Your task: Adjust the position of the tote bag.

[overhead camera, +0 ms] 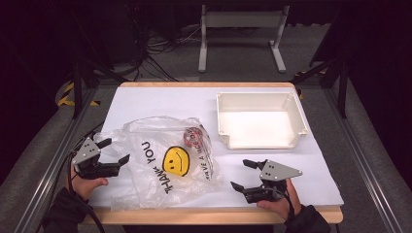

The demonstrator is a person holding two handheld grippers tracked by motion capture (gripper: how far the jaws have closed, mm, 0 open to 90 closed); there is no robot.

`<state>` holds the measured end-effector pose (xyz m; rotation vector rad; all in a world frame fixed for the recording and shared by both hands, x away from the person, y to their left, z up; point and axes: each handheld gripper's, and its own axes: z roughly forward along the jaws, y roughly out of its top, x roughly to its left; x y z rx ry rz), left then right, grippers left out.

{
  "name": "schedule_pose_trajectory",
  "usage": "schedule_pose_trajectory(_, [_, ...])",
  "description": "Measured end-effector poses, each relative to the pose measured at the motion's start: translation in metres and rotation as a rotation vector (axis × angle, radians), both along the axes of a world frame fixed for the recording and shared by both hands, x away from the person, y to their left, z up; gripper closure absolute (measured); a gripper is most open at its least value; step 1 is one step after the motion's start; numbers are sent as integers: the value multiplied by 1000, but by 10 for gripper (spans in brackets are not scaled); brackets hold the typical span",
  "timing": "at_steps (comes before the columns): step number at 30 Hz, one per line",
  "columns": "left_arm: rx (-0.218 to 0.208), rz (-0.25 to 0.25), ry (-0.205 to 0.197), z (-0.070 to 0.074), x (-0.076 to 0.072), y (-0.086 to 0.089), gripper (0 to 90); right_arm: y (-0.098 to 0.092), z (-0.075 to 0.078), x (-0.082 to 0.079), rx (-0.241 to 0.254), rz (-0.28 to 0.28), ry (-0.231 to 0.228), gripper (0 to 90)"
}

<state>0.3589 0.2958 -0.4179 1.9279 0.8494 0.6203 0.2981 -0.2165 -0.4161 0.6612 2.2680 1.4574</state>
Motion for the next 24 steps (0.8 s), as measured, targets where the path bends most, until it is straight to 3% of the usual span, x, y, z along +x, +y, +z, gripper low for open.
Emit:
schedule_pose_trajectory(3, [27,6,21,-2,8,-3,118,10,-1,0,-16,20,-3,170])
schedule_pose_trajectory(6, [65,31,42,-2,17,-7,123,23,-5,2,-15,48,32,174])
schedule_pose_trajectory(12, [74,32,65,-2,35,-11,137,49,-12,11,-63,93,67,260])
schedule_pose_trajectory(15, [100,64,90,-2,44,-16,154,58,-17,18,-80,114,99,387])
schedule_pose_trajectory(18, [94,53,92,-1,49,-20,184,63,-19,22,-91,117,102,512])
schedule_pose_trajectory(21, [123,54,87,-1,54,-22,232,64,-19,24,-101,119,101,649])
schedule_pose_trajectory(24, [127,57,117,-3,59,-21,270,64,-19,24,-107,114,93,750])
